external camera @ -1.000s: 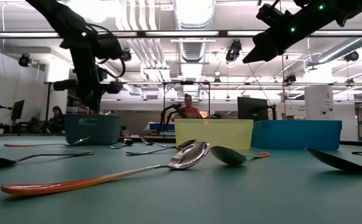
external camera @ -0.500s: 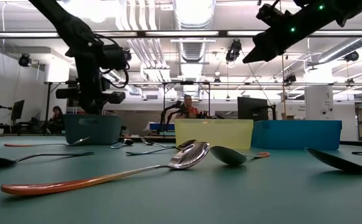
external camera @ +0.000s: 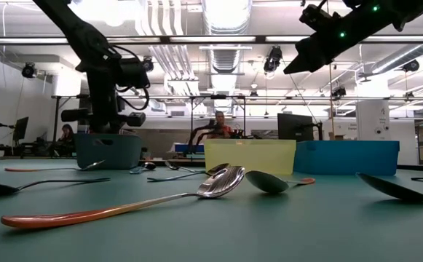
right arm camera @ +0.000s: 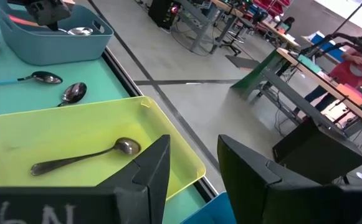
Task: Sort silverware by color (type)
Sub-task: Put the orange spoon into the green bin, then put the black spoon into the yellow bin
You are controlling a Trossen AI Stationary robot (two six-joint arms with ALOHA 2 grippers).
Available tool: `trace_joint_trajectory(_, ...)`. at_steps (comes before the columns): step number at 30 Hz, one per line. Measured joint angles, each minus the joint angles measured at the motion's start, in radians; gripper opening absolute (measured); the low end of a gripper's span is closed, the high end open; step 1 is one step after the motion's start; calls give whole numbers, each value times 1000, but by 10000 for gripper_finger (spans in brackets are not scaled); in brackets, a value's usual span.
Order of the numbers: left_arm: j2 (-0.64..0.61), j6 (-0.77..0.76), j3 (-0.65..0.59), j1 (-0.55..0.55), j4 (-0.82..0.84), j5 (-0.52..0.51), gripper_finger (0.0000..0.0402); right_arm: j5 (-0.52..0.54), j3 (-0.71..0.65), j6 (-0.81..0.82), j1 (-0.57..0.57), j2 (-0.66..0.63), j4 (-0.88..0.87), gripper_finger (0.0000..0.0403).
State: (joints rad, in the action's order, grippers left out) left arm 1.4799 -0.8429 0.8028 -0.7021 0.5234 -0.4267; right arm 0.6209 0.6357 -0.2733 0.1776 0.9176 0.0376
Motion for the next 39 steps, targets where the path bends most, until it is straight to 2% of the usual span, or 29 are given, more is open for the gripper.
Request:
trace_joint_trajectory(16,0,-11,-20,1,-12,0,31,0,0,0,0,0,-2,125)
trace_joint_trajectory(24,-54,79,-20,30,-11,-8,32,0,0,16,0,0,-2,125)
trace_joint_trajectory(30,-166,292,-20,121,-17,-42,32,0,0,95,0,0,0,125)
trace_joint_trajectory(35,-256,433,-23,259,-38,-129,32,-6,1,282,0,0,5,125)
trace_joint_trajectory(39,-310,559,-46,368,-132,-137,32,-119,1,434,-1,15,-3,125)
